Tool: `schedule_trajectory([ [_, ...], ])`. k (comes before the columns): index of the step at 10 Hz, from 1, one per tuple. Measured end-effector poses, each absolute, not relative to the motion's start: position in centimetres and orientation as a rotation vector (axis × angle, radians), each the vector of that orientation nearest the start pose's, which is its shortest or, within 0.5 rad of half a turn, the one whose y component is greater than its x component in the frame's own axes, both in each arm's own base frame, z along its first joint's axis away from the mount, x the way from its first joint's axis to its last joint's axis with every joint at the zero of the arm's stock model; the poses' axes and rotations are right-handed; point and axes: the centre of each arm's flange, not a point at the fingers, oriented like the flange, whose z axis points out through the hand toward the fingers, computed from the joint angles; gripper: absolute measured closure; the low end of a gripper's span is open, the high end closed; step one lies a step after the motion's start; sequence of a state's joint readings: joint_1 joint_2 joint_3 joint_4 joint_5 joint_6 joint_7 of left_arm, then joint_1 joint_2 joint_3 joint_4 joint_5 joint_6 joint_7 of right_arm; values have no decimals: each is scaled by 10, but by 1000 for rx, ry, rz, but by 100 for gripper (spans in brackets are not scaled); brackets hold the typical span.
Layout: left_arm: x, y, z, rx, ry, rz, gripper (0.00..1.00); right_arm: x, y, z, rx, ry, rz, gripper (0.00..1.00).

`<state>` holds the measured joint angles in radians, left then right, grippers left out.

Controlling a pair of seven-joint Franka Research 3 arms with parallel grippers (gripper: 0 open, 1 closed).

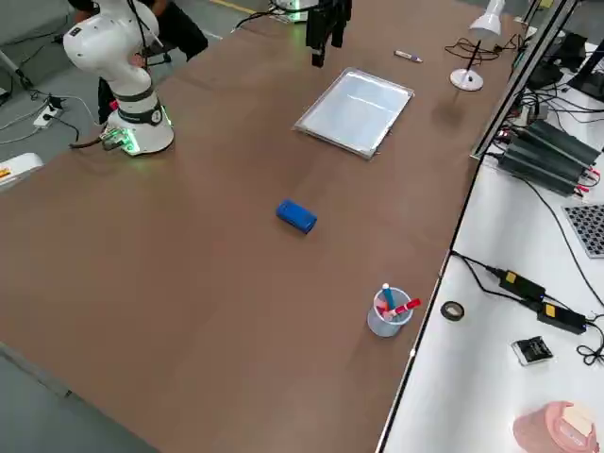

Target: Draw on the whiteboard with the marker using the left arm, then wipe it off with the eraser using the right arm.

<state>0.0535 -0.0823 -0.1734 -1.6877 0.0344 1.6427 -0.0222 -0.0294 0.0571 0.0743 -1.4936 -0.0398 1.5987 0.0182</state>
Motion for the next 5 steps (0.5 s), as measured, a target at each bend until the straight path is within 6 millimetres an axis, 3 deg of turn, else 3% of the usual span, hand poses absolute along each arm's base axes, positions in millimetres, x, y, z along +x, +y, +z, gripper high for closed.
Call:
schedule_trajectory([
  [2, 538, -63, 612, -3082, 151, -37, 0, 575, 22, 628, -3174, -62, -63, 0],
  [5, 558, -61, 575, -3088, 153, 30, 0, 575, 28, 625, -3174, -79, -54, 0],
])
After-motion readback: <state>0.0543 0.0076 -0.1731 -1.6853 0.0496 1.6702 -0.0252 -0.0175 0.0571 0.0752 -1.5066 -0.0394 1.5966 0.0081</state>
